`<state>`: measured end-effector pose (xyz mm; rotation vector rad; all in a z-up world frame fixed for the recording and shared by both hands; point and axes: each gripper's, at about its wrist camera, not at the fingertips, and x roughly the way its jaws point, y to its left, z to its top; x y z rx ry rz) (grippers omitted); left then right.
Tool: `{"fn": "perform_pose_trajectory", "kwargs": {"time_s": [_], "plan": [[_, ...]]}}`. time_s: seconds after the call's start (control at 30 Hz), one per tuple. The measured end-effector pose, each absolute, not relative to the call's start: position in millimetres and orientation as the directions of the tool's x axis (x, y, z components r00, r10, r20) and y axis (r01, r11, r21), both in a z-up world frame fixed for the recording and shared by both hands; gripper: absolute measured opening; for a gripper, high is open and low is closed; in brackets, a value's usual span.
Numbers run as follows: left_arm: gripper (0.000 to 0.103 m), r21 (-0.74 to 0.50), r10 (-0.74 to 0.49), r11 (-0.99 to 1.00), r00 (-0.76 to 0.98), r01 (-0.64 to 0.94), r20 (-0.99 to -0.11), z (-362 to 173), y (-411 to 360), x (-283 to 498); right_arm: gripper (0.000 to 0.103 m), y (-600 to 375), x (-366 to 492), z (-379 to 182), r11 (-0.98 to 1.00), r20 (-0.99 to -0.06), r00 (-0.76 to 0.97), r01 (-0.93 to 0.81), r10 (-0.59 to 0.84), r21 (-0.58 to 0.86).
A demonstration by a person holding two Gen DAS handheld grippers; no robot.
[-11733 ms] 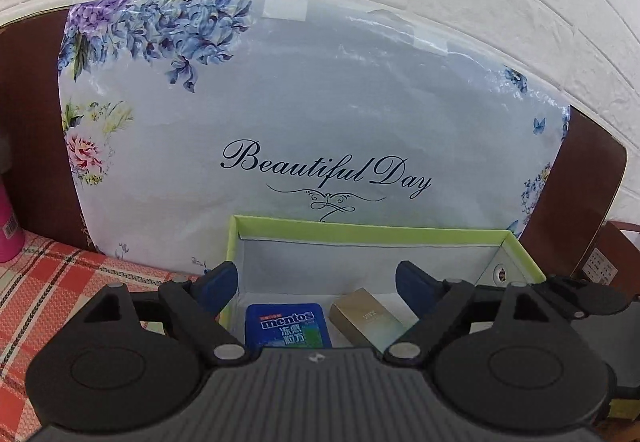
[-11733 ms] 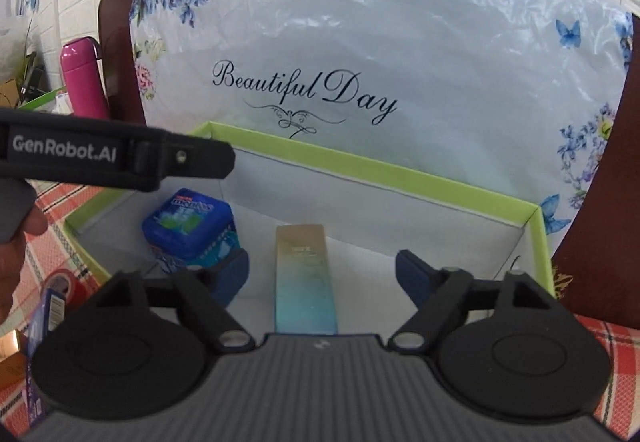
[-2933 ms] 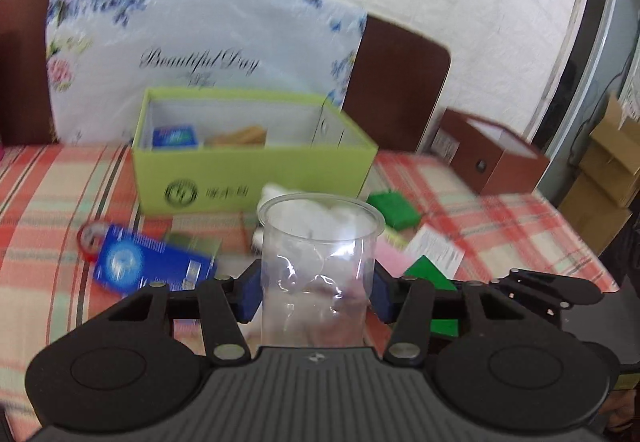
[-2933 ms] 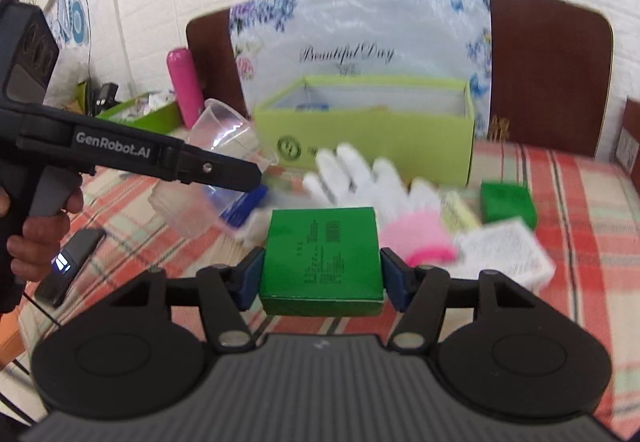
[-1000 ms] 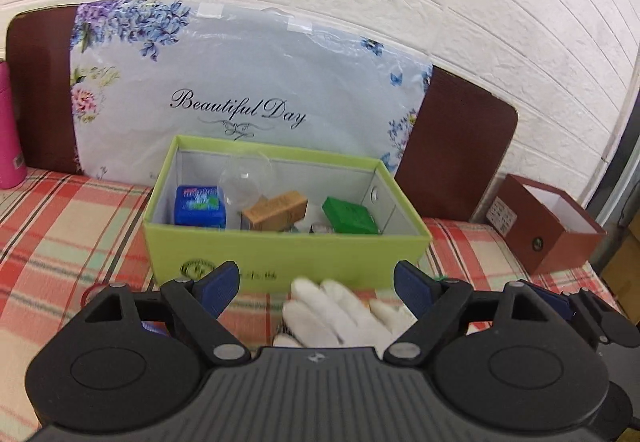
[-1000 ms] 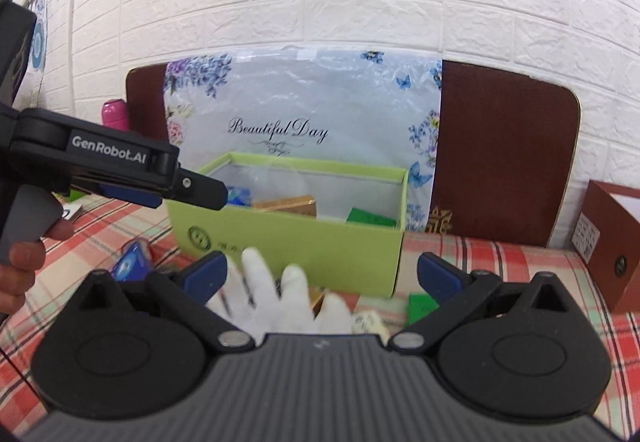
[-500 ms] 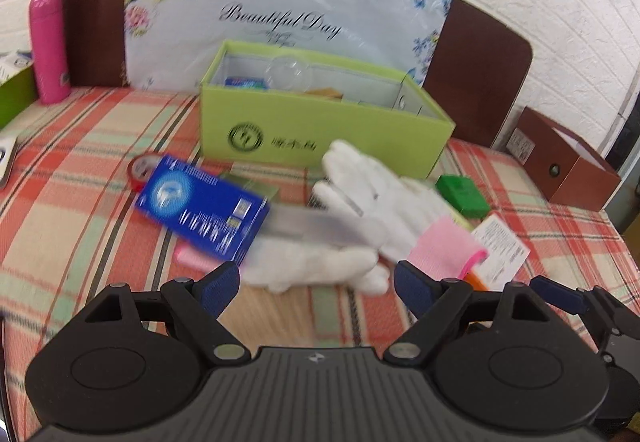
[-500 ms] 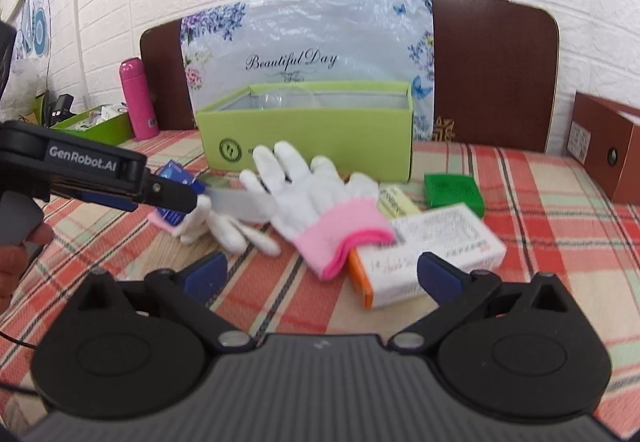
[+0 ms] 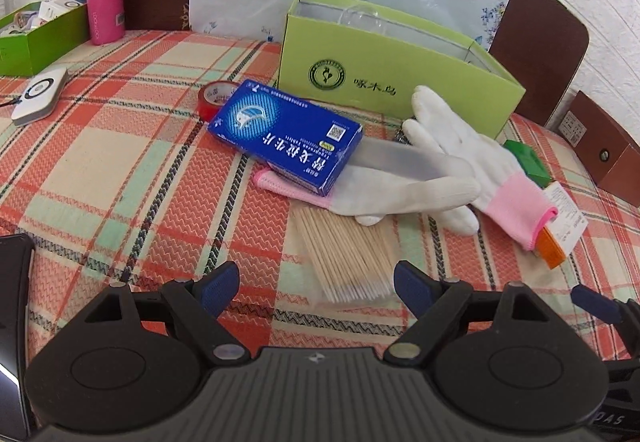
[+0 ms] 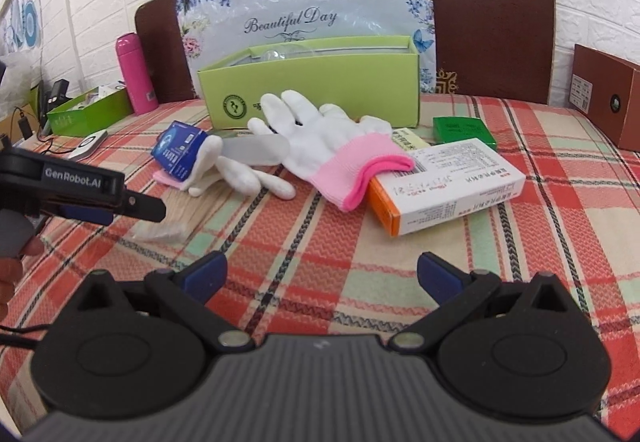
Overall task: Organize objects
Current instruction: 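Withdraw both tools back over the table, then grasp the bagged toothpicks with the left tool while the right tool grasps the white medicine box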
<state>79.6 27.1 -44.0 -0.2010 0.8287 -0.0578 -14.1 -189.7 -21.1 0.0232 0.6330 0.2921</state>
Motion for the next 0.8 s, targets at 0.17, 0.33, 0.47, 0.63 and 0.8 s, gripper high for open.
{"fn": "perform_pose_trajectory", "kwargs": {"time_s": [0.17, 0.33, 0.47, 0.63, 0.8], "plan": [[0.088, -0.171, -0.12, 0.985, 0.683, -0.008, -0.721, -50, 14, 96, 0.103, -195, -10, -21, 0.975, -0.585, 0.78, -0.198, 0.222, 0.106], [0.052, -0.139, -0.14, 0.989, 0.689, 0.058, -0.711, -51, 2, 108, 0.103, -212, 12, -12, 0.989, -0.577, 0.807, -0.055, 0.125, 0.137], [0.031, -0.196, -0.261, 0.965, 0.645, 0.172, -0.718, -47, 1, 96, 0.103, -223, 39, 0, 0.993, -0.547, 0.837, 0.07, -0.005, 0.099], [0.03, -0.218, -0.316, 0.948, 0.619, 0.23, -0.719, -48, -6, 77, 0.103, -238, 87, -3, 0.963, -0.578, 0.8, 0.255, -0.159, 0.088], [0.03, -0.251, -0.337, 0.942, 0.606, 0.224, -0.721, -47, -1, 80, 0.098, -239, 101, -15, 0.971, -0.635, 0.764, 0.22, -0.113, 0.092]]}}
